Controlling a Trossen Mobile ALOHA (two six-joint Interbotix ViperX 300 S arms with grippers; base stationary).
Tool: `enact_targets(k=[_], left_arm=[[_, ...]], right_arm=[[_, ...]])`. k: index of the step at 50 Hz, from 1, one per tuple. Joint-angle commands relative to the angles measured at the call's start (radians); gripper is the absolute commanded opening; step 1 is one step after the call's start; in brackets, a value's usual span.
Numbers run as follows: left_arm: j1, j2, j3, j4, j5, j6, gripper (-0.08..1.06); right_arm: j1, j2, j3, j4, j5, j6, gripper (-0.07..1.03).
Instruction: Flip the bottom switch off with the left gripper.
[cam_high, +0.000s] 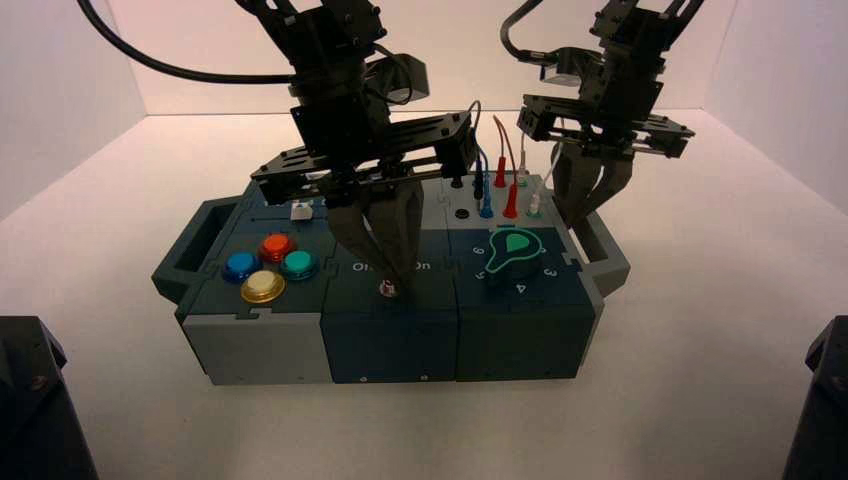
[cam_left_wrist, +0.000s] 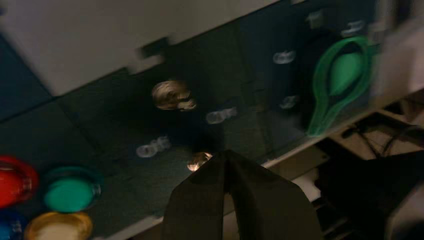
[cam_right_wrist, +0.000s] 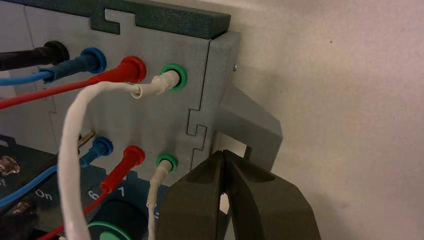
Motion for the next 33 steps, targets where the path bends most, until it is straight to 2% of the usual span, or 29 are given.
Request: enact_targets(k=[1,15,27,33], left_arm=[[0.032,-0.015,0.011,0.009,-0.002,0.006,-0.03],[0.032,-0.060,0.011,0.011,0.008,0.037,-0.03],[0.034,-0.206,0.067,0.011,-0.008,0.034,-0.03],[0.037,-0.230,0.074,0.011,-0.008,0.034,-0.03]], right_arm=[[0.015,0.040,-0.006,-0.003,-0.023,-0.032,-0.02],[0.017,0.018,0.006,-0.011,-0.023,-0.034,-0.02],[0.015,-0.028,0.020,-0.018,-0.023,-0.034,-0.02],[0.015,-0.034,0.020,-0.017,-0.023,-0.032,-0.02]])
